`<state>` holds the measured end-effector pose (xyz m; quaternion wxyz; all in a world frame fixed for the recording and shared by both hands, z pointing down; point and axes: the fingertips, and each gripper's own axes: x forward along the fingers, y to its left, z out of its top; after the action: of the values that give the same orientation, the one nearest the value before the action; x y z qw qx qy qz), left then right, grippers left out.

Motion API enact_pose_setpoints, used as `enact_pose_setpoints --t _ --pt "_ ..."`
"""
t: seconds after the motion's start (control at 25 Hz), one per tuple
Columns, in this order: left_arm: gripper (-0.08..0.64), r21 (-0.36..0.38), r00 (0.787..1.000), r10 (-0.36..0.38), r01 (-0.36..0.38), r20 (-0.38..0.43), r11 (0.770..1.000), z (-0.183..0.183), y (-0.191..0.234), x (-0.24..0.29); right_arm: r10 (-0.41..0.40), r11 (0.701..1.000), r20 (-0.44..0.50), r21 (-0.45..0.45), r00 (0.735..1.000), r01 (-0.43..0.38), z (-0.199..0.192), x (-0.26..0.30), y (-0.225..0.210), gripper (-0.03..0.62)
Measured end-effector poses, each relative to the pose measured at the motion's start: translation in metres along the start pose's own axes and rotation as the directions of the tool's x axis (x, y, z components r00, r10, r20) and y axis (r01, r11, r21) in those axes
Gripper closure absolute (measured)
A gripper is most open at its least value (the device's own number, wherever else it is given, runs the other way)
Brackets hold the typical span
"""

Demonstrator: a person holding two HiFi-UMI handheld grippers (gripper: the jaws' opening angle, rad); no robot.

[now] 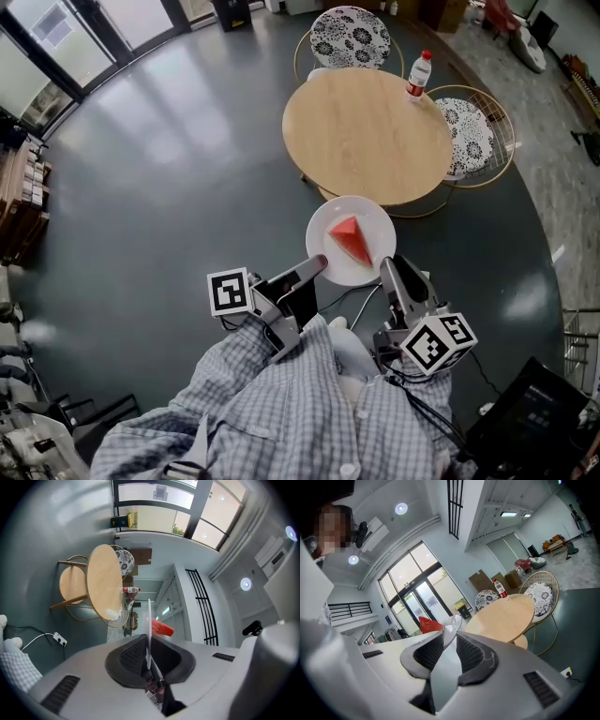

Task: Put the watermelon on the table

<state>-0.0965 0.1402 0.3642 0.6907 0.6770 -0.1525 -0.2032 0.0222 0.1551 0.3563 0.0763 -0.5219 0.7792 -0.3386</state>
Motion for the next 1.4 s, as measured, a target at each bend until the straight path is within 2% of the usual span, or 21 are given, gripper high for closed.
enact_pose_setpoints --t 0.44,0.72,1.04,1.4 --pt "0.535 0.005 1.000 0.011 -0.011 0.029 1.000 -0.017 0.000 0.008 0.025 0.999 0.022 0.041 0.999 -0.025 0.005 -0.013 -0.012 0.506" --pt "0.535 0.015 0.999 -0.002 0.001 0.045 1.000 -0.031 0.002 0.015 0.041 0.999 0.030 0.025 0.999 -0.042 0.008 -0.025 -0.019 0.507" --pt "0.535 0.009 0.999 -0.018 0.018 0.046 1.000 -0.041 -0.002 0.018 0.043 0.999 0.053 0.007 0.998 -0.044 0.016 -0.037 -0.017 0.509" --pt "0.535 0.020 0.999 -0.024 0.024 0.023 1.000 -0.049 0.006 0.032 0.032 0.999 0.071 0.017 0.997 -0.033 0.017 -0.045 -0.034 0.509"
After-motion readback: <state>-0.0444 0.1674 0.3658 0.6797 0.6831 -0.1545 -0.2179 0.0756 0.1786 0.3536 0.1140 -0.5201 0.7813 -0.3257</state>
